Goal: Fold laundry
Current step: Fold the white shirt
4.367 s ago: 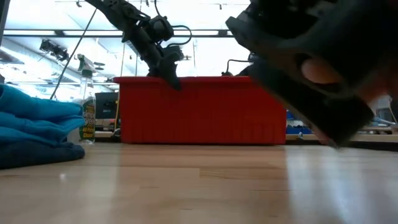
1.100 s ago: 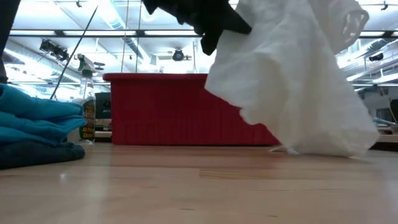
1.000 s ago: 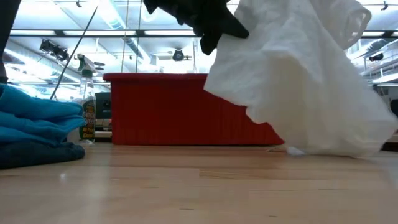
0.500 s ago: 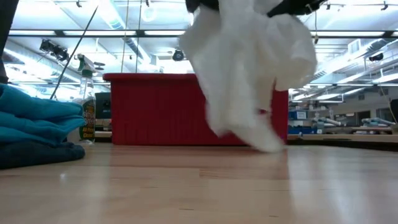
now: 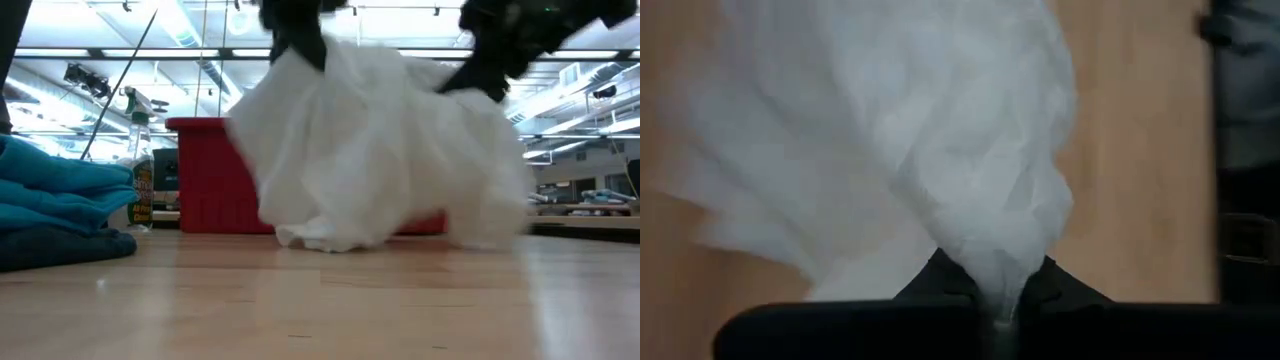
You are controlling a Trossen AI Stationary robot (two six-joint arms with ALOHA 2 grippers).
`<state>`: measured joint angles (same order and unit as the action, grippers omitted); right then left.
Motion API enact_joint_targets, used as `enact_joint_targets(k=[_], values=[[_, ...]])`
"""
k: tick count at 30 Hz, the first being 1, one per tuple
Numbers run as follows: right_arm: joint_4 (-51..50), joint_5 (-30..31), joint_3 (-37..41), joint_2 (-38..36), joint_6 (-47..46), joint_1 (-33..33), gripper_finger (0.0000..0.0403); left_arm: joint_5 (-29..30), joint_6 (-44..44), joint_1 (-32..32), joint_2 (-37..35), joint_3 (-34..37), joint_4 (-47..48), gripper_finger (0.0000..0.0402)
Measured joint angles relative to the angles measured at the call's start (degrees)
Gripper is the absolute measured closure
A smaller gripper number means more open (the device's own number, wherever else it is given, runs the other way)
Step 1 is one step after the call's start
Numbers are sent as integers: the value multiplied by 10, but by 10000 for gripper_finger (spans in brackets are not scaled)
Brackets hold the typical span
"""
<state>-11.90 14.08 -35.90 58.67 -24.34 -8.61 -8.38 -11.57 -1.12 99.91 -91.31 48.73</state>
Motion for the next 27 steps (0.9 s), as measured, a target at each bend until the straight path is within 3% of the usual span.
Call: enact_joint_targets(k=[3,6,12,15,21,24,27], values=[[9,-24,28,17,-91,-39,375,-48,-66,-14,3,80,-93,386],[22,-2,44,27,-143,-62,375,-45,-93,-10,3,113,-150,375],[16,49,77,39,-269,-41,374,84,-35,21,11,111,-226,344],[19,46,101,54,-344,-30,370,96,-25,48,45,111,-251,317],[11,45,112,65,-432,-25,314,9,-91,95,110,113,-195,243],[11,45,112,56,-452,-29,276,-52,-101,114,105,110,-185,217],[1,58,112,50,-465,-33,246,-63,-107,127,73,106,-183,206]])
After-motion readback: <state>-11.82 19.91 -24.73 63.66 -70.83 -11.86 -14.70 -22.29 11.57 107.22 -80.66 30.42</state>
